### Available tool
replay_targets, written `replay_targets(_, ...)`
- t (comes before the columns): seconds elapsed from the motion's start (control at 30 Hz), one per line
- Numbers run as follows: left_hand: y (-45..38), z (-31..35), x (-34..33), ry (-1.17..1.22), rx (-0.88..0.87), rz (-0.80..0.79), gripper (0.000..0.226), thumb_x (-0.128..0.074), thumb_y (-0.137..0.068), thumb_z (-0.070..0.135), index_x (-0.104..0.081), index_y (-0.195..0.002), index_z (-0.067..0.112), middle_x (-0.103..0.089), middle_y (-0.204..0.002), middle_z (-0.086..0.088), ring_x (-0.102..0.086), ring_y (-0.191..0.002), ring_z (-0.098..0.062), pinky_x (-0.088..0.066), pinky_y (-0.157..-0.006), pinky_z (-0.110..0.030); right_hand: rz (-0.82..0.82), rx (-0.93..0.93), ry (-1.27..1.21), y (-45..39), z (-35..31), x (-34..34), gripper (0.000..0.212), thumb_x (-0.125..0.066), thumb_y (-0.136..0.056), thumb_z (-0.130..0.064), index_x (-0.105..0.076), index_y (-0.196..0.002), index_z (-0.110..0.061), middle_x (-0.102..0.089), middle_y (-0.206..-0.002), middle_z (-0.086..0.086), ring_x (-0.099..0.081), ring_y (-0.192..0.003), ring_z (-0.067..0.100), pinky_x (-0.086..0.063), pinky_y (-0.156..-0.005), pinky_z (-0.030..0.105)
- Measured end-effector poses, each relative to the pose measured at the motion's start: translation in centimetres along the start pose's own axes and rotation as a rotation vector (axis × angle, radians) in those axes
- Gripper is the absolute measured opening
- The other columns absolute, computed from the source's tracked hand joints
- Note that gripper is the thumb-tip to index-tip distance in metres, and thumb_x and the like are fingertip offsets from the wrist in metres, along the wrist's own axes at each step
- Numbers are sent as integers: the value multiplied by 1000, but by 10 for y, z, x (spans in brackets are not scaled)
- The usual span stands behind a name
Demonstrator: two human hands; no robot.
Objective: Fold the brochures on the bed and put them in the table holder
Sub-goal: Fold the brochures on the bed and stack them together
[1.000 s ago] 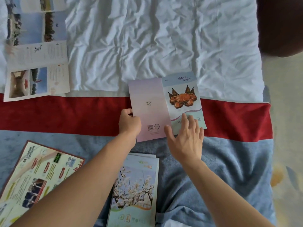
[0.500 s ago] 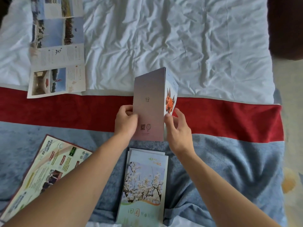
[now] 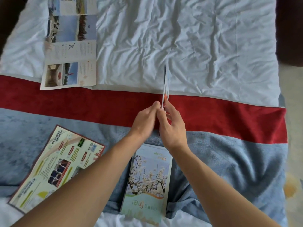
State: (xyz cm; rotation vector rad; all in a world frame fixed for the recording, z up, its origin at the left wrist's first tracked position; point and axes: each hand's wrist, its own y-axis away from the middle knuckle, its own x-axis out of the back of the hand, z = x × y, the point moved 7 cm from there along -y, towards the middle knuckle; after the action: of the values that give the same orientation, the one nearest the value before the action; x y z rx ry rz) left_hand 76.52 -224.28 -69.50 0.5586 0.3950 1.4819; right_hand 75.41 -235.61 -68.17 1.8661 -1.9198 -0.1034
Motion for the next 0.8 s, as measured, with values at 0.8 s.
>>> replay_targets(0.8, 84, -72, 71, -818, -155, 183, 76, -66, -87, 18, -27, -152, 23, -64, -89, -4, -63, -76, -24, -48, -59, -35, 49, -44, 651, 90, 54, -11, 63, -60, -91, -31, -34, -149, -33, -48, -121, 2, -53, -85, 19, -50, -69, 36)
